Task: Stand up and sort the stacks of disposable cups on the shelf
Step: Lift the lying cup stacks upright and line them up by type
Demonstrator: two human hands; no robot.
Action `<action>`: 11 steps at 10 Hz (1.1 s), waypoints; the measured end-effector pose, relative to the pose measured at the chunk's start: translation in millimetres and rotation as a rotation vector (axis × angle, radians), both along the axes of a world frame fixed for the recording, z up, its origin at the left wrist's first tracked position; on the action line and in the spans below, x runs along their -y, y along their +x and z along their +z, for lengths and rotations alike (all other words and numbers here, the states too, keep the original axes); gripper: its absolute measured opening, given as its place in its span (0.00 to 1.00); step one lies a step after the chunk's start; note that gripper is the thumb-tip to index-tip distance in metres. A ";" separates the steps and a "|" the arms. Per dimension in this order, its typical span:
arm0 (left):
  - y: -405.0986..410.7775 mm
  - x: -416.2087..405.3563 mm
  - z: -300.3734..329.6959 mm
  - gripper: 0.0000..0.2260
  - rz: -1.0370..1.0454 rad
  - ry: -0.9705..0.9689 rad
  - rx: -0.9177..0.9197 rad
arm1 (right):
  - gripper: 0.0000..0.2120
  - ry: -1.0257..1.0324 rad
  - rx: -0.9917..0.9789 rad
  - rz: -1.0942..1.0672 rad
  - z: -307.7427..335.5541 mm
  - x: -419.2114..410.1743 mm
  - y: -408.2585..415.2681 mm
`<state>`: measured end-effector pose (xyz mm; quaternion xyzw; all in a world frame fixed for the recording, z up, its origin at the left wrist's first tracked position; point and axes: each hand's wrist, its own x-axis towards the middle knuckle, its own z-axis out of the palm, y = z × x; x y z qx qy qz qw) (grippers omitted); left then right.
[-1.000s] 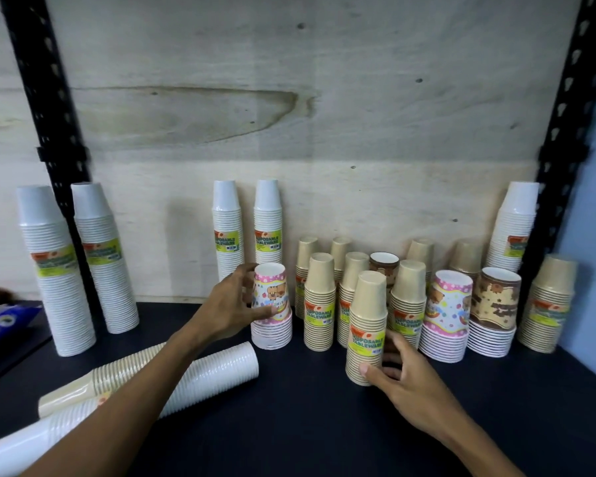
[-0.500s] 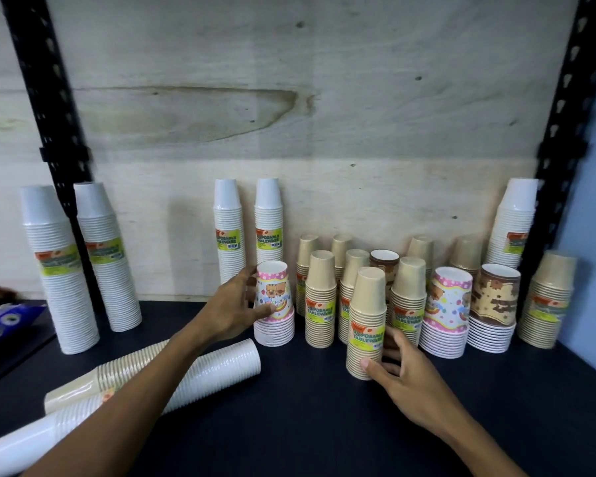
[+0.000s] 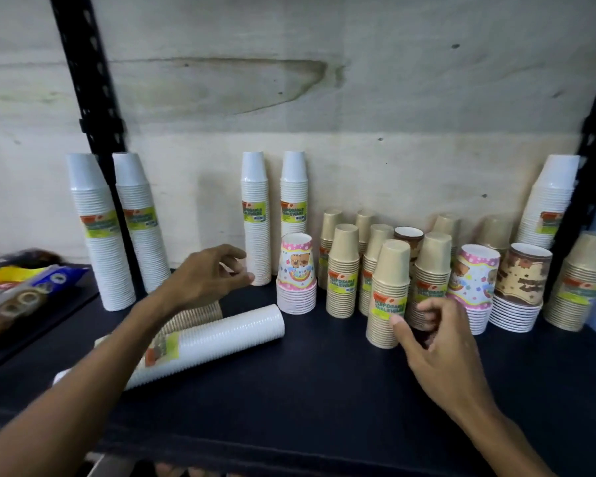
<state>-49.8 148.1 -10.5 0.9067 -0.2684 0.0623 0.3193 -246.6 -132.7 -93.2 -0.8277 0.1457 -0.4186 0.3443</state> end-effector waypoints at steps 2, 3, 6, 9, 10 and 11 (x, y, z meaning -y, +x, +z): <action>1.3 -66.7 16.6 0.27 0.117 0.387 -0.175 | 0.10 -0.359 0.035 0.286 10.9 -64.9 18.8; -5.5 -90.4 23.5 0.26 0.140 0.609 -0.273 | 0.13 -0.520 -0.150 0.479 8.8 -100.7 42.8; -9.7 -147.3 6.3 0.21 0.217 0.456 -0.437 | 0.33 -0.827 -0.439 0.570 15.0 -163.7 106.5; 3.3 -161.3 20.2 0.21 0.072 -0.029 -0.449 | 0.34 -0.828 -0.410 0.431 15.1 -134.3 90.3; 7.3 -146.3 39.4 0.24 -0.012 -0.141 -0.367 | 0.32 -0.725 -0.403 0.344 20.6 -118.9 80.0; 11.5 -120.0 54.2 0.24 -0.073 -0.058 -0.253 | 0.30 -0.600 -0.373 0.263 28.9 -107.0 71.4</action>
